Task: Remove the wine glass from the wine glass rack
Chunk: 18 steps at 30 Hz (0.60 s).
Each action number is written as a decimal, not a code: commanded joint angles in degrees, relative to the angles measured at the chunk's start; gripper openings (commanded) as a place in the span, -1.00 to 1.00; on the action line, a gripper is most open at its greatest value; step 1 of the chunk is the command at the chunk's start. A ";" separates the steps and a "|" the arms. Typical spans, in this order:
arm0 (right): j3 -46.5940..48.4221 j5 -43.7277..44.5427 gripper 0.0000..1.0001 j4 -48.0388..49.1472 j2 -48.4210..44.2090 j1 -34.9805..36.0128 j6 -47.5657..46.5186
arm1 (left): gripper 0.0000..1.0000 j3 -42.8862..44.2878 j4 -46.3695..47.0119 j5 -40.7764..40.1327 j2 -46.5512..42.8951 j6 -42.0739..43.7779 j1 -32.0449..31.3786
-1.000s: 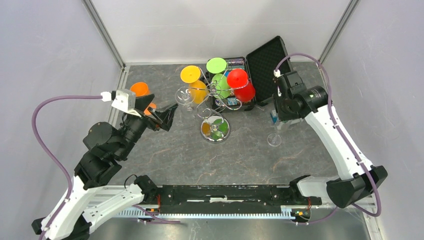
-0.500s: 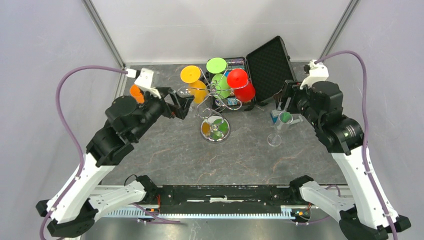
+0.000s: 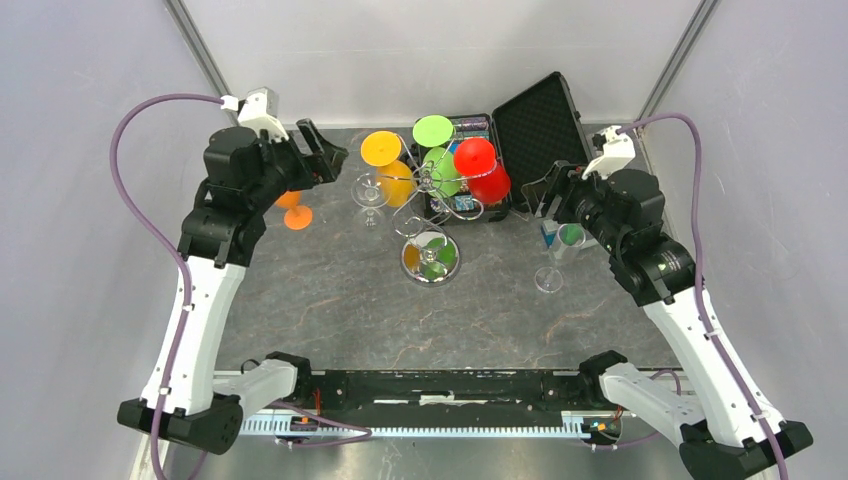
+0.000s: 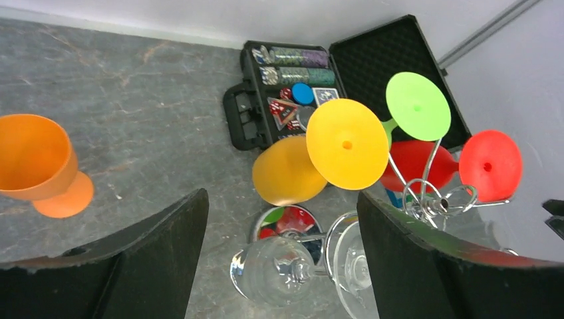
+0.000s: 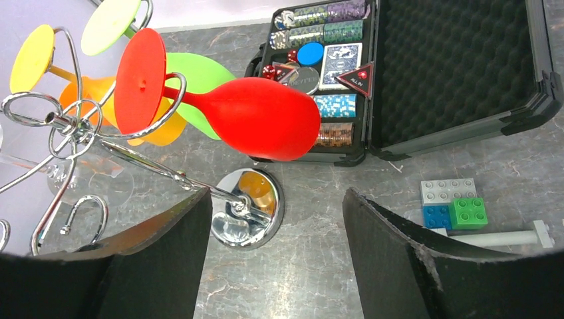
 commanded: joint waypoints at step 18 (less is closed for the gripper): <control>-8.64 -4.31 0.49 9.04 -3.57 -0.13 0.94 | 0.84 -8.29 3.17 25.60 -3.84 -5.58 4.79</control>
